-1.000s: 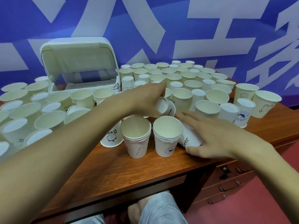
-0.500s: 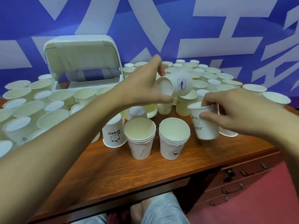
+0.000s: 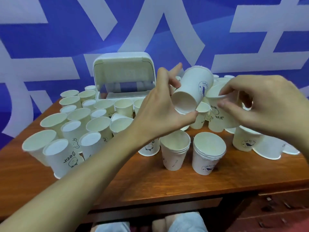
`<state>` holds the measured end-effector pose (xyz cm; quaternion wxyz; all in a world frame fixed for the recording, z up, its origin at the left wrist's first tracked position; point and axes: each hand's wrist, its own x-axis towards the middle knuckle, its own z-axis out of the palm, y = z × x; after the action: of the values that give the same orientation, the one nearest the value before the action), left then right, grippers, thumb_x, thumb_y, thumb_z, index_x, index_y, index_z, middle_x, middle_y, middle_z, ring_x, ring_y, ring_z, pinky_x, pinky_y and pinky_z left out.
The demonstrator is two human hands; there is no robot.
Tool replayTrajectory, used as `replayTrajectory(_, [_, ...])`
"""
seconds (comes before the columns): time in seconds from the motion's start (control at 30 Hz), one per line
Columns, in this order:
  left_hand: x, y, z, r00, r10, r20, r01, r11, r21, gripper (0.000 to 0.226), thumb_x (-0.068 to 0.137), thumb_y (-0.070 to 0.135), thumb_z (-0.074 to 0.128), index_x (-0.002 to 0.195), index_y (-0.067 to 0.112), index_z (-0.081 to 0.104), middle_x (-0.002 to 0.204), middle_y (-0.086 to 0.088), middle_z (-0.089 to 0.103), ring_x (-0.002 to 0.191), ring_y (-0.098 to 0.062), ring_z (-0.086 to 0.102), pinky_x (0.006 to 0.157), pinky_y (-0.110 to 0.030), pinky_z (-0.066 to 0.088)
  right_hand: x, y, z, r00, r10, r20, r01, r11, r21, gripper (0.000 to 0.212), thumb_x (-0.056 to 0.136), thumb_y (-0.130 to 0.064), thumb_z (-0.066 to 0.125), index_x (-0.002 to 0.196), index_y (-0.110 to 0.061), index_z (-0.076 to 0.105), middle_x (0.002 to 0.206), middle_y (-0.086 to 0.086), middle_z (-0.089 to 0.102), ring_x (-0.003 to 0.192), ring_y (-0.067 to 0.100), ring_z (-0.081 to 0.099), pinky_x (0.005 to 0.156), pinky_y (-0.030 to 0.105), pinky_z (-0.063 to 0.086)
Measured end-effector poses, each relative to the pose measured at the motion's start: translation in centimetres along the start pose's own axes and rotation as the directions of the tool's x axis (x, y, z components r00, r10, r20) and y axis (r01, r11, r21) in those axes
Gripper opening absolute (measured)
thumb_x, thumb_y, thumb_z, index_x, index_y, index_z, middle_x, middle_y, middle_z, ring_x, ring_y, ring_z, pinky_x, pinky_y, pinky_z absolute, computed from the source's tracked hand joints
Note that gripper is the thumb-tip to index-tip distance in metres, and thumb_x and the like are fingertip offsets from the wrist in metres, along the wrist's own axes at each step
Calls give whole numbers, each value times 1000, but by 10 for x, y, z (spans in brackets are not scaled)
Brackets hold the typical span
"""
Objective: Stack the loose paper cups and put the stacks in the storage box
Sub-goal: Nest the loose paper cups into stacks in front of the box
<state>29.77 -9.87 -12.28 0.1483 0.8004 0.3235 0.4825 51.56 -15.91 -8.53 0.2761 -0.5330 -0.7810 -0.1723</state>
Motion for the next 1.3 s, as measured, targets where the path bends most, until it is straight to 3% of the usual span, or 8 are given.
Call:
replayTrajectory(0.1, [-8, -2, 4, 994, -108, 16, 109, 992, -61, 69, 59, 29, 81, 103, 21, 29, 136, 14, 50, 112, -23, 59, 74, -49, 55, -3, -1, 10, 999, -13, 31, 12, 998, 57, 8, 87, -39, 62, 87, -31, 65, 68, -24, 48, 64, 7, 45, 57, 35, 44])
replayTrajectory(0.33, [-17, 9, 10, 979, -198, 37, 201, 977, -73, 66, 59, 38, 85, 98, 26, 32, 131, 23, 46, 100, -19, 60, 77, -50, 54, -8, 0, 20, 993, -69, 92, 59, 993, 106, 8, 85, -38, 62, 90, -32, 65, 80, -15, 62, 74, 13, 54, 62, 38, 48])
replayTrajectory(0.5, [-16, 12, 10, 972, -230, -53, 217, 959, -183, 34, 86, 53, 56, 91, 23, 41, 125, 16, 52, 98, -30, 60, 82, -61, 48, -2, -4, 23, 982, -141, 124, 122, 981, 149, 17, 79, -42, 54, 88, -32, 63, 79, -15, 62, 72, 14, 53, 61, 38, 48])
replayTrajectory(0.6, [-13, 11, 5, 974, -217, -66, 205, 966, -156, 29, 88, 41, 57, 111, 27, 44, 126, 14, 50, 98, -32, 63, 71, -61, 53, 2, -6, 24, 979, -163, 121, 148, 982, 121, 13, 77, -38, 57, 87, -32, 64, 76, -17, 60, 71, 12, 52, 58, 35, 46])
replayTrajectory(0.7, [-14, 11, -1, 987, -157, -24, 156, 986, -55, 45, 91, 31, 55, 135, 30, 44, 132, 15, 49, 109, -24, 61, 83, -52, 53, 1, -5, 27, 977, -193, 93, 181, 976, 123, 11, 77, -35, 61, 87, -32, 65, 77, -15, 62, 69, 12, 52, 57, 35, 46])
replayTrajectory(0.9, [-23, 13, -18, 986, -53, -159, 49, 998, -25, 42, 80, 31, 66, 113, 27, 39, 106, 21, 48, 80, -19, 63, 64, -42, 54, -9, 6, 20, 970, -228, -80, 238, 956, 169, 6, 86, -29, 65, 89, -24, 67, 73, -25, 39, 69, 6, 40, 59, 39, 44])
replayTrajectory(1.1, [-42, 14, -23, 1000, 12, -22, -6, 966, 258, 30, 83, 30, 65, 98, 18, 42, 90, 3, 48, 73, -20, 55, 62, -41, 46, -34, 9, 16, 976, -190, -104, 214, 913, 348, 6, 86, -27, 70, 85, -21, 68, 74, -17, 51, 67, 13, 54, 66, 28, 40])
replayTrajectory(1.3, [-53, 18, -20, 989, -16, 147, -47, 908, 416, 9, 88, 26, 53, 87, 19, 49, 92, 6, 44, 79, -19, 49, 65, -42, 44, -45, 10, 38, 978, -209, 20, 181, 886, 426, 5, 85, -30, 69, 85, -25, 66, 72, -13, 52, 65, 9, 53, 59, 34, 44])
